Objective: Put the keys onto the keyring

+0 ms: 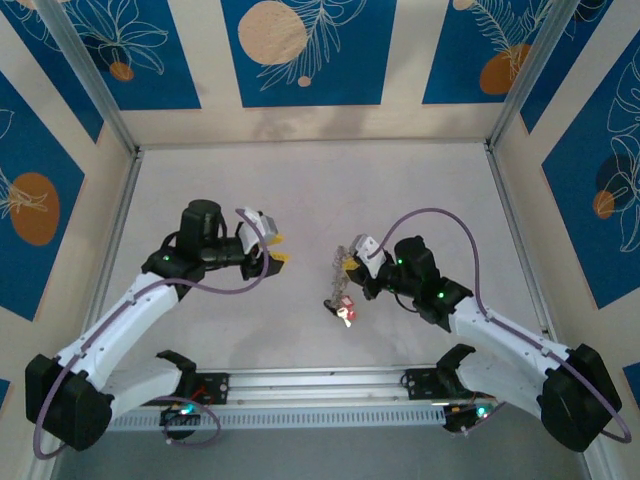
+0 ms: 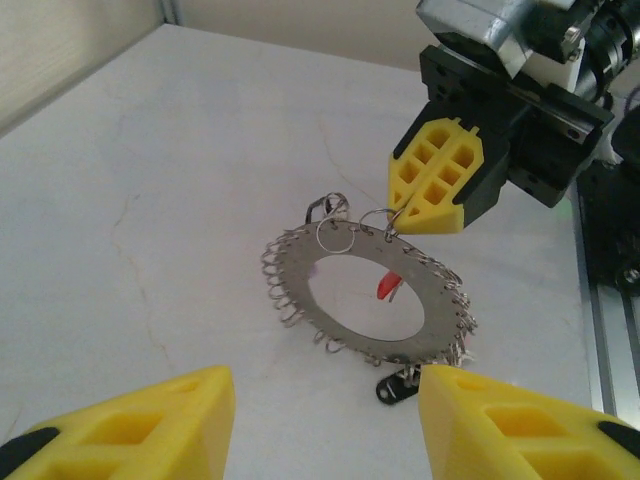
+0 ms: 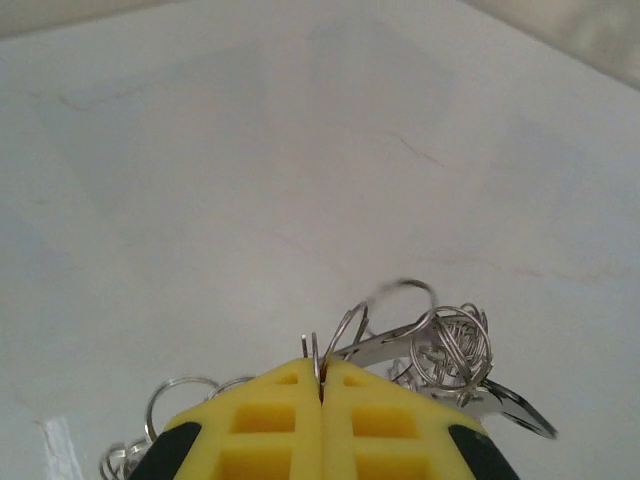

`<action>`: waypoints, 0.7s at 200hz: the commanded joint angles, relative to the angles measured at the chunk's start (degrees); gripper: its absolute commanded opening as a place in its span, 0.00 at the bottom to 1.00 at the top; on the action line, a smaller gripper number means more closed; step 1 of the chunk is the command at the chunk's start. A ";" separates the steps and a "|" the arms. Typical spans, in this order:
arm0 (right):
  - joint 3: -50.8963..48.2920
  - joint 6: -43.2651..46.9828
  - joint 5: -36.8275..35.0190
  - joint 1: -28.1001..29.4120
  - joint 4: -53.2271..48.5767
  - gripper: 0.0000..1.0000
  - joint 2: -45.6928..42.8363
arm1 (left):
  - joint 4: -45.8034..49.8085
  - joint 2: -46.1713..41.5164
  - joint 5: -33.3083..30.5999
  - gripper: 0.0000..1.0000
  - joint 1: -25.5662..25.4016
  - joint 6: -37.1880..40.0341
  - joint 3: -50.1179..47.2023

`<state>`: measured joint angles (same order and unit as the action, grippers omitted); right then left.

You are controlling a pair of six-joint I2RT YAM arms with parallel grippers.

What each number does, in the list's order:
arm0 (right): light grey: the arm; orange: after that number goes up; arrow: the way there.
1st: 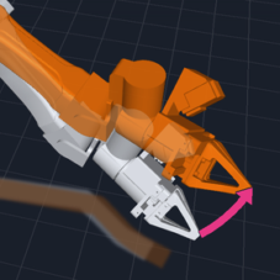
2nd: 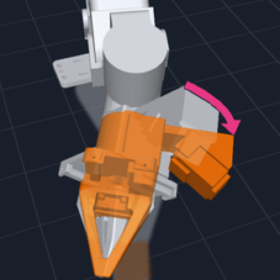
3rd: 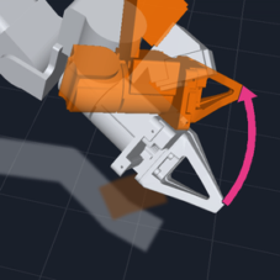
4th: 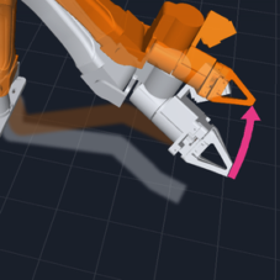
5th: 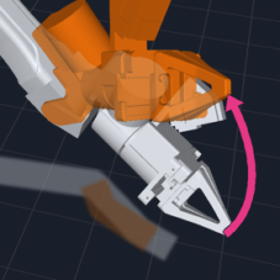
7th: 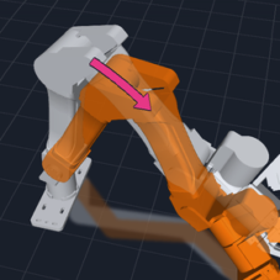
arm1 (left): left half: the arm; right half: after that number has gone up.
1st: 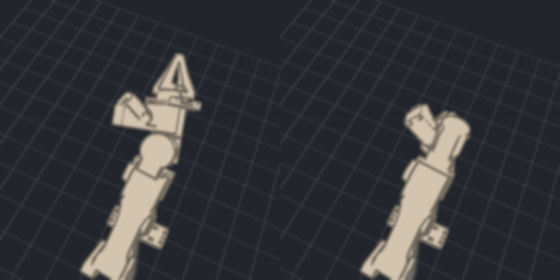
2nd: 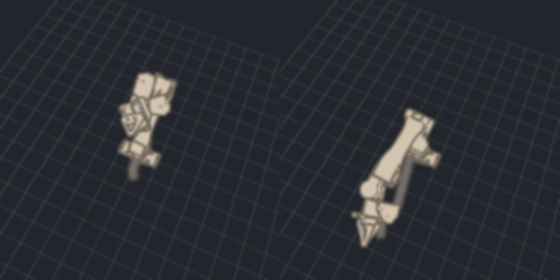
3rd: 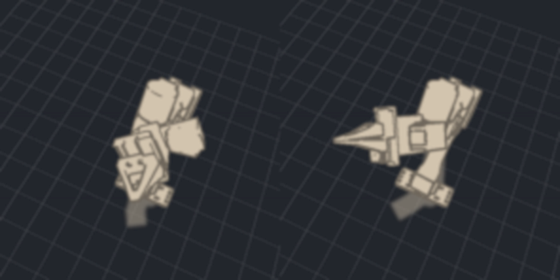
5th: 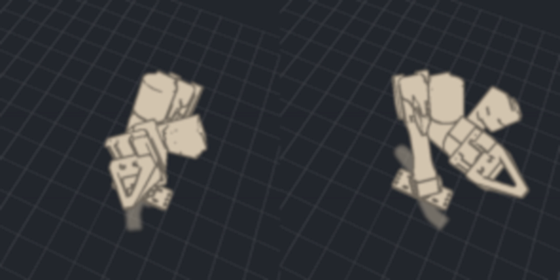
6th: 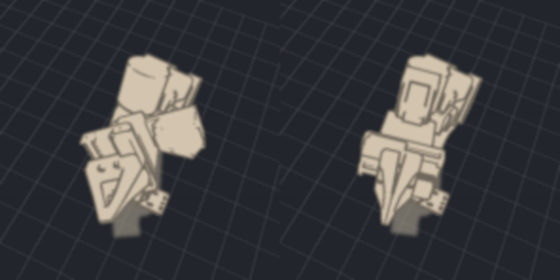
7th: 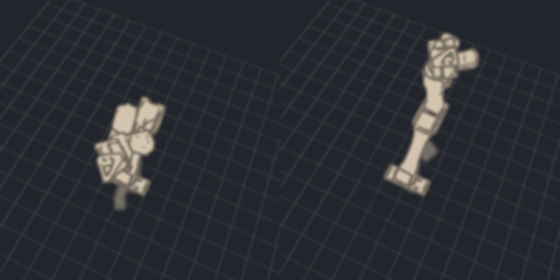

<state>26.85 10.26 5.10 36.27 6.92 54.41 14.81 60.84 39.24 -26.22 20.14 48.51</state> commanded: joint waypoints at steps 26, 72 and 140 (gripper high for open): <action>-2.37 2.16 11.86 -0.41 15.13 0.00 -1.51 | 1.68 1.64 1.96 0.51 -2.36 6.94 2.36; -3.48 0.40 16.01 -0.68 20.60 0.00 -0.80 | 0.73 3.29 3.57 0.48 -6.35 12.24 1.15; -1.20 3.55 19.81 -0.07 15.78 0.00 -1.92 | -2.45 4.20 -1.21 0.48 -11.37 12.64 0.76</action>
<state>23.55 11.14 22.39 35.77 23.73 54.00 14.90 64.97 39.38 -35.92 30.61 49.39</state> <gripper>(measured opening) 0.066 0.485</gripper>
